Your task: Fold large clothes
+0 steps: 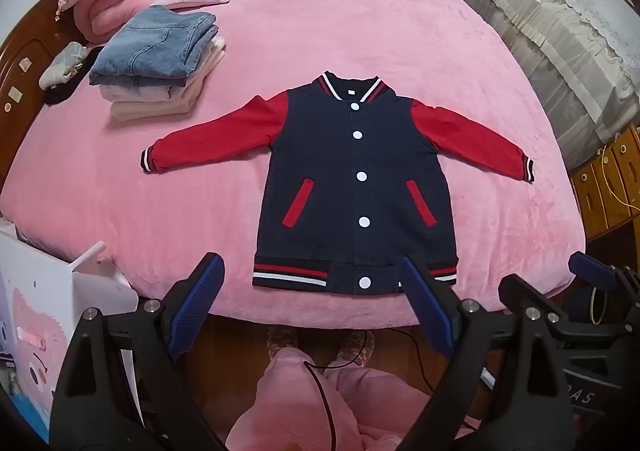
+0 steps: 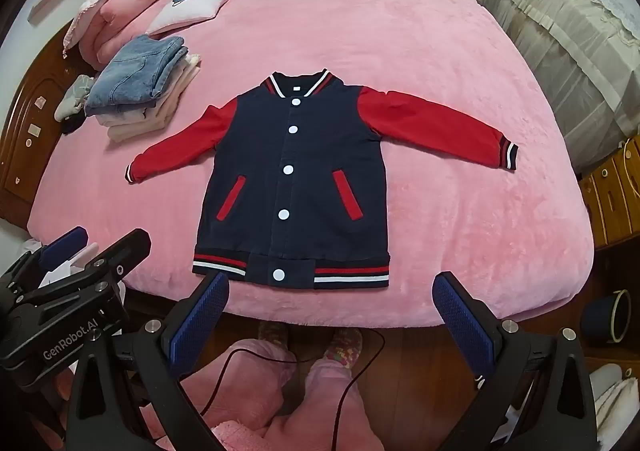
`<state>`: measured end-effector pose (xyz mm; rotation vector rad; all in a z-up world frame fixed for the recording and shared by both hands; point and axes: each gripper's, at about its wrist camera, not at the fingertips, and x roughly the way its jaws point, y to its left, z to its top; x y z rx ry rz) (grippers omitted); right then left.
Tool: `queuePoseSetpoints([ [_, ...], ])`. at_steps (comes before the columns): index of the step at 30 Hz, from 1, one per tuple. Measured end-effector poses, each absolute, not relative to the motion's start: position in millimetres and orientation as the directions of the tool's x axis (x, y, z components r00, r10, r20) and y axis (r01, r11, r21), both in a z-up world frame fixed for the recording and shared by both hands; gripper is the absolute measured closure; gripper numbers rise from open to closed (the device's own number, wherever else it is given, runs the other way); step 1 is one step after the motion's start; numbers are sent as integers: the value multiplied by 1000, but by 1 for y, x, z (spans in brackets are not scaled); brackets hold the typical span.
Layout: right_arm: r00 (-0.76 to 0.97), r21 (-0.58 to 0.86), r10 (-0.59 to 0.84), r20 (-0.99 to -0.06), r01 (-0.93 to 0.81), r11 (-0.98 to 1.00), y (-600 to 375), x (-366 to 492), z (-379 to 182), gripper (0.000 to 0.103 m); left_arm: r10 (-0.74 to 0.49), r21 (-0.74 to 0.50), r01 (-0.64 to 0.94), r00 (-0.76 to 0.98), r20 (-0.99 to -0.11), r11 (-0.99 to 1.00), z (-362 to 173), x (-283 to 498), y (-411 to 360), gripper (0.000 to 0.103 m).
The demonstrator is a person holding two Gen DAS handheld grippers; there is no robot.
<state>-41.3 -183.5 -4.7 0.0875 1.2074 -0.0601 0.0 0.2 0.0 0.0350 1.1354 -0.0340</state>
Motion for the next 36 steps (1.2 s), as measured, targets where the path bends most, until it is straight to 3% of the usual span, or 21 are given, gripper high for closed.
queuePoseSetpoints([
  [20,365,30,-5,-931,89,996,-187,-36,2,0,20,42,42,439,-898,998,5,0,-17,15],
  [36,389,34,-3,-921,87,996,-199,-40,7,0,-35,-30,19,483,-875,999,19,-13,-7,16],
])
